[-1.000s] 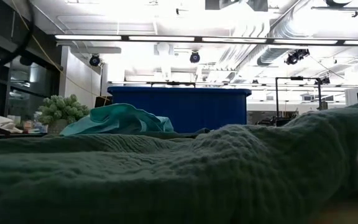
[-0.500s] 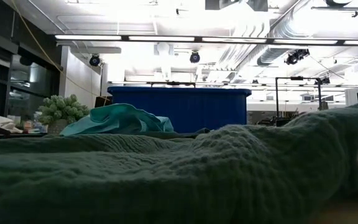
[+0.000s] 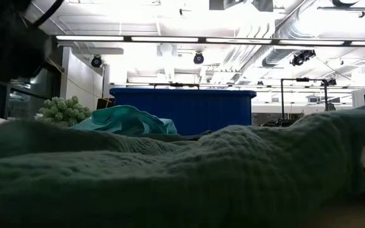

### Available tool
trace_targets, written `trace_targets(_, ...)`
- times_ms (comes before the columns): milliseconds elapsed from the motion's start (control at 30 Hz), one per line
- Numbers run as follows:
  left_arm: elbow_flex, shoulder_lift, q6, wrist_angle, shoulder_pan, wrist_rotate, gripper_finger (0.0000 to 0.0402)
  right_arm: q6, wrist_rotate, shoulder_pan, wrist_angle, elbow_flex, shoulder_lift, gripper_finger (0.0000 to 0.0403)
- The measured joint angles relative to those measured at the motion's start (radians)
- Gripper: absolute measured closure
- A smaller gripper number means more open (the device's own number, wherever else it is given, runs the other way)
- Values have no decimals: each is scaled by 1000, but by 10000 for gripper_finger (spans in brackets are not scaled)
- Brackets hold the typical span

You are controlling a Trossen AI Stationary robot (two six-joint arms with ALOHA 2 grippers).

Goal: Fold laundry
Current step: Fold the green polo shirt from the blue laundry bin

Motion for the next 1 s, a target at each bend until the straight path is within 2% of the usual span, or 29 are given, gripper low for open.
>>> trace_targets(167, 98, 0, 273, -73, 114, -47, 401, 1, 27, -22, 313, 0, 123, 403)
trace_targets(233, 120, -1, 349, -112, 153, 2, 401, -10, 27, -35, 413, 0, 168, 403)
trace_targets(333, 131, -1, 392, -177, 172, 144, 401, -14, 23, -43, 492, 0, 208, 403)
trace_targets(533, 133, -1, 222, -287, 37, 269, 402, -15, 17, -42, 500, 0, 217, 403)
trace_targets(667, 133, -1, 8, -379, -87, 311, 402, -17, 17, -43, 467, 1, 217, 403)
trace_targets(800, 133, -15, -213, -416, -195, 308, 402, -10, -14, -62, 431, 1, 211, 403)
trace_targets(867, 133, -33, -280, -419, -225, 278, 402, -6, -20, -75, 428, 1, 201, 403)
trace_targets(933, 147, -50, -313, -433, -227, 170, 401, -10, 9, -95, 357, 31, 192, 403)
trace_targets(1000, 168, -64, -291, -433, -199, 53, 401, -27, 79, -118, 211, 86, 186, 403)
